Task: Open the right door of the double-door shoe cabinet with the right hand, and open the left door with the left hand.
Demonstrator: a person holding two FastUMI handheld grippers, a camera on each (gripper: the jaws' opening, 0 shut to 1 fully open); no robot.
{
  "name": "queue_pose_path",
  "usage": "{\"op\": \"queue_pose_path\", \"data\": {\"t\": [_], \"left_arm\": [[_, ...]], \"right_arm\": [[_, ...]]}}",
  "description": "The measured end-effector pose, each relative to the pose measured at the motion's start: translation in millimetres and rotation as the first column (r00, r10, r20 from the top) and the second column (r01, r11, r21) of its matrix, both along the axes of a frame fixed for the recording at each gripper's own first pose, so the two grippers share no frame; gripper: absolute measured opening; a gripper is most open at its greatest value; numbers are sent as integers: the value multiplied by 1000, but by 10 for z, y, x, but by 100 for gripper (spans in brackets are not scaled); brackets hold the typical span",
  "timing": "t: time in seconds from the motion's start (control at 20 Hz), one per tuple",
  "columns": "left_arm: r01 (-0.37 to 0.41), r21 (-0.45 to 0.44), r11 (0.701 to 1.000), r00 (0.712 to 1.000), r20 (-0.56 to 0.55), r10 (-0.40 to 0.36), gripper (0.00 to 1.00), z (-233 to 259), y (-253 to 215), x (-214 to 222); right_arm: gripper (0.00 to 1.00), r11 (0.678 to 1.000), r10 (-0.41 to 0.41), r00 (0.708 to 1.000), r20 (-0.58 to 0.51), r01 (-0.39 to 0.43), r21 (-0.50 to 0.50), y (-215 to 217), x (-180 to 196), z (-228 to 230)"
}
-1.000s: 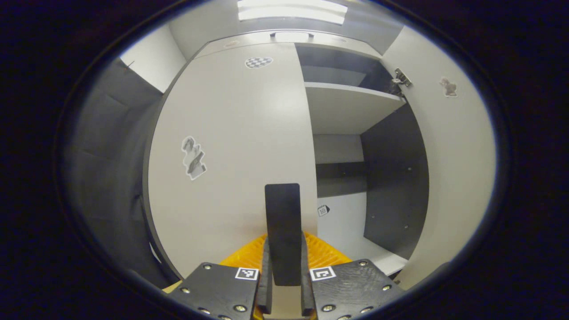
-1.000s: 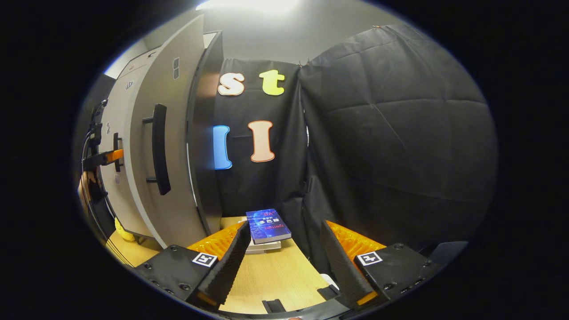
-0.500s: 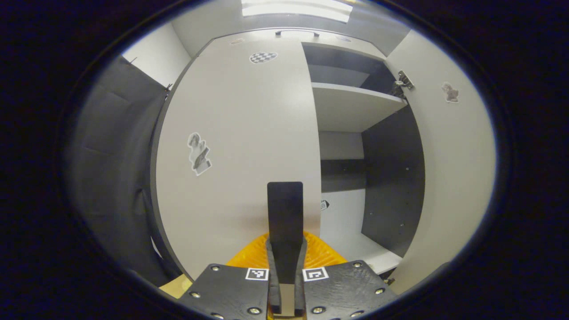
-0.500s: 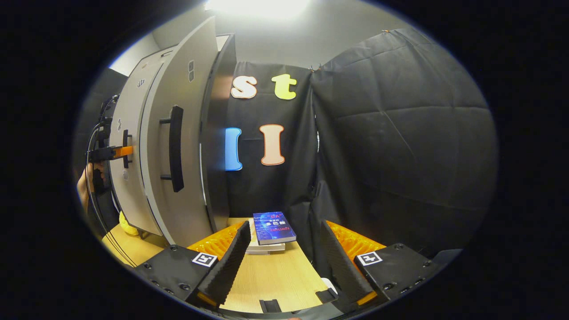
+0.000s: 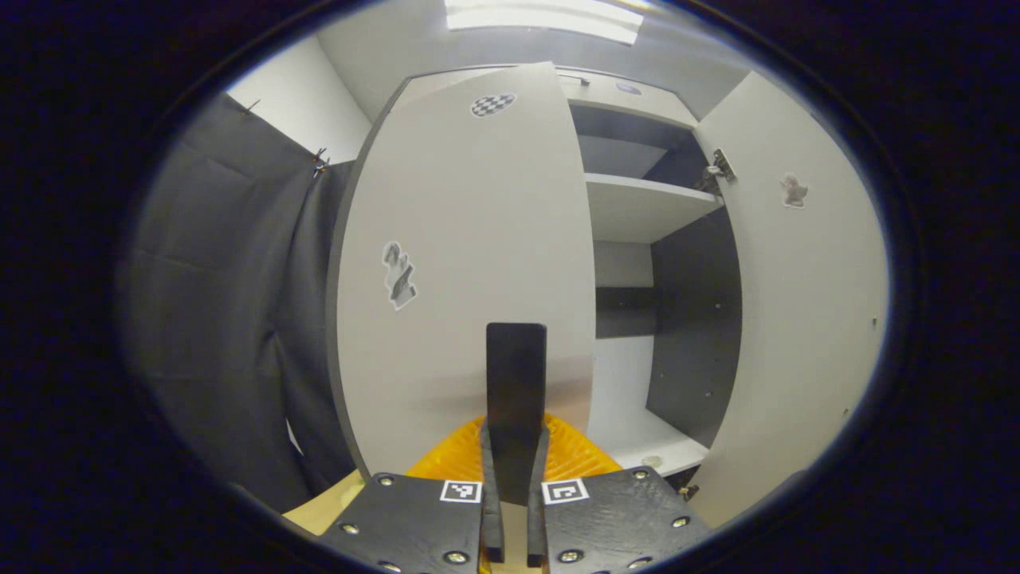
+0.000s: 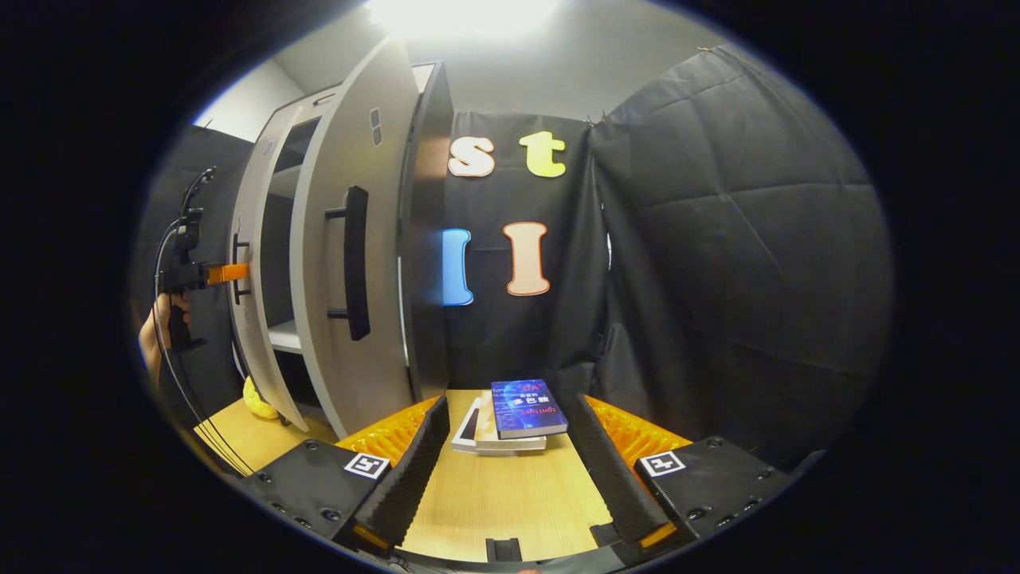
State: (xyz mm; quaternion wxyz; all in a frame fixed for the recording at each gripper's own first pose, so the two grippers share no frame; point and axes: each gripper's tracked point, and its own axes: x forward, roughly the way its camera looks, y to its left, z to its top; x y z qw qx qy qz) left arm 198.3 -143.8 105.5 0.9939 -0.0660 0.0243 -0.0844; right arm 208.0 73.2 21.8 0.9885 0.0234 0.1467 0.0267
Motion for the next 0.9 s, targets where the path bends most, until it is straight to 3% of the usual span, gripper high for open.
{"op": "queue_pose_path", "data": {"t": [0.3,0.6,0.65,0.85,0.9], "left_arm": [[4,-15,1000,1000,1,-4,12,-4,203,-199],[78,-31,996,997,2,-78,9,-28,432,-380],[88,-34,996,996,2,-88,9,-29,480,-406],[115,-41,993,993,1,-115,8,-48,691,-532],[115,-44,992,993,3,-115,8,-48,776,-565]], "right_arm": [[94,1000,25,999,30,-25,-9,172,-6,105],[94,1000,24,999,25,-24,4,591,-189,143],[98,1000,23,999,24,-23,3,665,-224,153],[94,1000,16,1000,17,-16,14,944,-397,180],[98,1000,14,1000,16,-14,10,990,-418,201]]}}
